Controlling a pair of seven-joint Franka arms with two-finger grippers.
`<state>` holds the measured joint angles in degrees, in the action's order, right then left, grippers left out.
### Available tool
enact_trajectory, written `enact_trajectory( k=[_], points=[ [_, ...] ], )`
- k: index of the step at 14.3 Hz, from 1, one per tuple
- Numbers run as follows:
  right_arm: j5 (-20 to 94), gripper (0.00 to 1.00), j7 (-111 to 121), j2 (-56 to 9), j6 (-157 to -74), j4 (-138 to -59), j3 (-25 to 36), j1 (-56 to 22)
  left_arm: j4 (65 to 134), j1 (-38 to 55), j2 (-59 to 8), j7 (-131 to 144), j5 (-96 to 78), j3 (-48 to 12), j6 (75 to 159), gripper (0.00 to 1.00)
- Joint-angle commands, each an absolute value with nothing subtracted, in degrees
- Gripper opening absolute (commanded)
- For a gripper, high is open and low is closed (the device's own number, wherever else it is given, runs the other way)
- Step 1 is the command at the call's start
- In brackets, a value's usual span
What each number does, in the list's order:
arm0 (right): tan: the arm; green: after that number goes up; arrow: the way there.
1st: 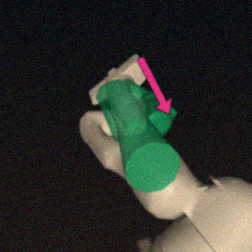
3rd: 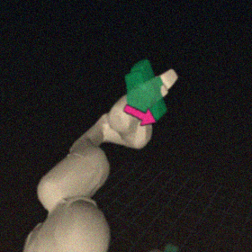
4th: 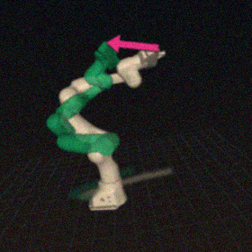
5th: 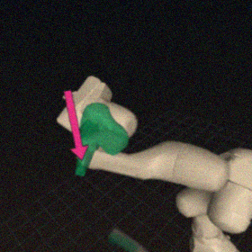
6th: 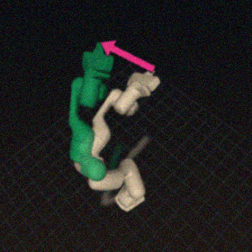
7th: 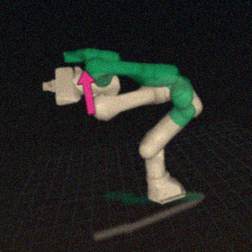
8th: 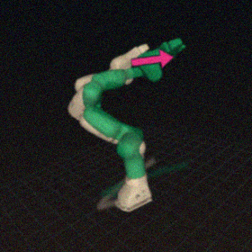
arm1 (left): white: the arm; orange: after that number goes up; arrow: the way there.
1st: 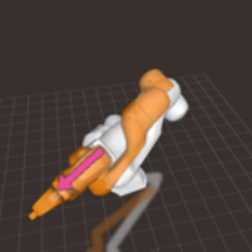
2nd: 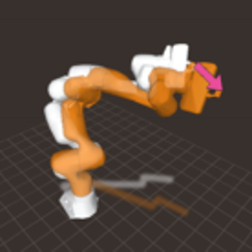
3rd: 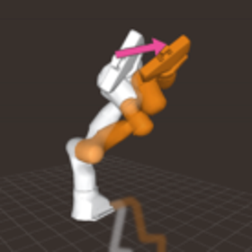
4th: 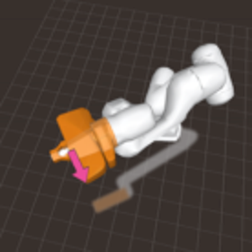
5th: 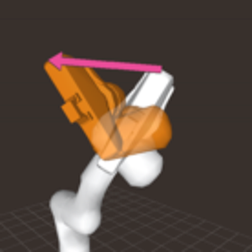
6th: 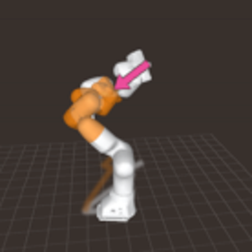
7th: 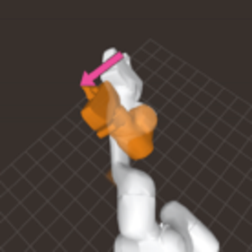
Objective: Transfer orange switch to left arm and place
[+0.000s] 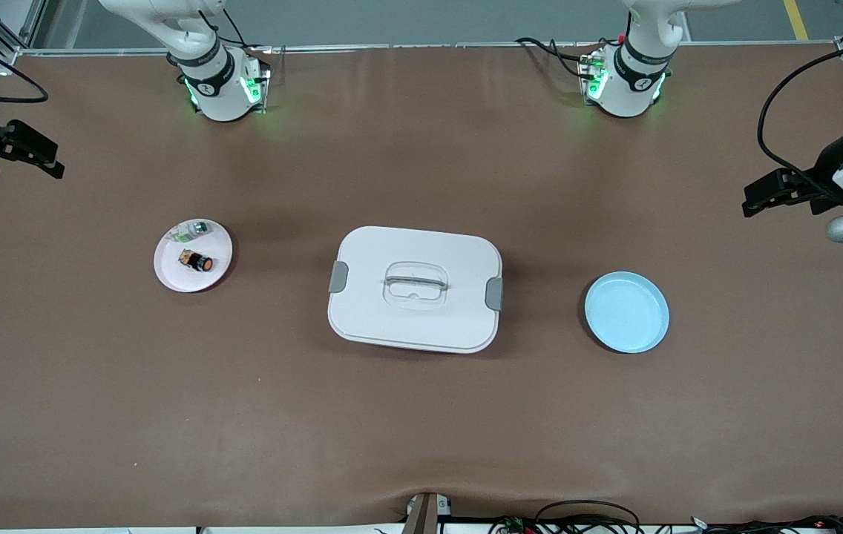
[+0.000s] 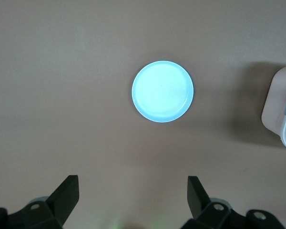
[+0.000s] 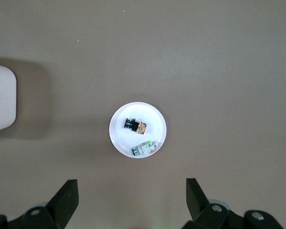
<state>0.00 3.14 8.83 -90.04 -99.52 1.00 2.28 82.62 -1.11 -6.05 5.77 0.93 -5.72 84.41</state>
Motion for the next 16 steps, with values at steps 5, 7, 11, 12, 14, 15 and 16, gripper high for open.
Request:
enact_trajectory(
  k=[5, 7, 11, 12, 14, 15, 16],
  points=[
    [0.6, 1.00, 2.8, 7.5, -89.5, -97.6, 1.0, 1.8, 81.9, -1.2, -6.0, 5.5, 0.2, -5.7, 84.3, 1.00],
    [0.5, 1.00, 2.3, 7.3, -89.3, -97.6, 1.1, 1.6, 81.9, -1.4, -6.0, 5.4, 0.1, -5.7, 84.3, 1.00],
    [0.4, 1.00, 2.9, 6.1, -85.0, -97.8, 1.0, 1.5, 81.9, -1.1, -6.0, 5.4, 0.3, -5.7, 84.2, 1.00],
    [0.1, 1.00, 2.7, 5.1, -84.4, -97.7, 1.0, 1.5, 81.9, -1.3, -6.0, 5.4, 0.4, -5.7, 84.2, 1.00],
    [0.2, 1.00, 2.3, 3.6, -84.4, -97.8, 1.0, 1.6, 81.9, -1.6, -6.1, 5.4, 0.4, -5.7, 84.2, 1.00],
    [0.2, 1.00, 2.3, 3.0, -84.4, -97.8, 1.0, 1.5, 82.0, -1.7, -6.1, 5.3, 0.4, -5.7, 84.3, 1.00],
    [-0.3, 1.00, 2.3, 2.4, -84.5, -97.9, 1.0, 1.5, 82.0, -1.8, -6.2, 5.3, 0.4, -5.7, 84.3, 1.00]
  ],
)
